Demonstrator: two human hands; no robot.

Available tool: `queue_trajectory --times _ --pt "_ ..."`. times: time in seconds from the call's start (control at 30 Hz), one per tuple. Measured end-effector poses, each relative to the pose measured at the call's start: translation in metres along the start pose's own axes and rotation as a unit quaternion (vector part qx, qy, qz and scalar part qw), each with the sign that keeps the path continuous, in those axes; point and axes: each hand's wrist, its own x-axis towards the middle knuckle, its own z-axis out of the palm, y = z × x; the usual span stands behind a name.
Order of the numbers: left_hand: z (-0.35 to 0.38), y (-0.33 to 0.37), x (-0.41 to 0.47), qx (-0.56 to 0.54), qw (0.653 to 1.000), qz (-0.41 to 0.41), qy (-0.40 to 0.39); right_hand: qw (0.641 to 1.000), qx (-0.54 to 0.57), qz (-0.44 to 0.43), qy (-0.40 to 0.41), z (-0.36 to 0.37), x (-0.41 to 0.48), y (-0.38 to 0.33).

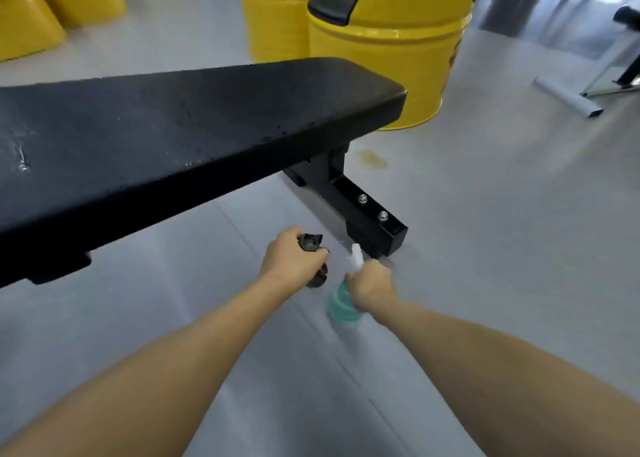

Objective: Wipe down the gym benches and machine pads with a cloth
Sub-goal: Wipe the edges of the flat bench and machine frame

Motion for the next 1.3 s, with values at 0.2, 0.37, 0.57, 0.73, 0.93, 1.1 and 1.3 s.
queue_trajectory --times 0.2,0.37,0.57,0.73,0.93,1.1,1.3 --pt "-0.065 0.147 -0.025 -0.1 0.995 -0.028 -0.003 0.995 -0.07 -0.066 -0.001 -0.141 -0.066 -0.103" --pt "-0.157 0.337 -0.038 -0.082 0.996 -0.01 0.027 0.99 -0.039 -0.132 -0.009 -0.31 -0.125 -0.228" --pt "-0.268 0.561 -0.044 -0.053 0.995 -0.025 0.086 0.977 -0.003 -0.213 0.017 -0.52 -0.172 -0.41" --pt "-0.313 0.651 0.002 -0.078 0.995 0.002 0.069 0.961 -0.001 -0.275 0.03 -0.594 -0.14 -0.532" --pt "-0.346 0.697 0.105 -0.086 0.995 0.046 0.023 0.945 -0.005 -0.326 0.008 -0.611 -0.057 -0.653" --pt "-0.385 0.72 0.195 -0.053 0.996 0.051 0.046 0.927 -0.036 -0.369 -0.056 -0.604 0.01 -0.748" --pt "-0.44 0.725 0.285 -0.075 0.987 0.011 0.144 0.886 -0.079 -0.425 -0.17 -0.563 0.079 -0.861"
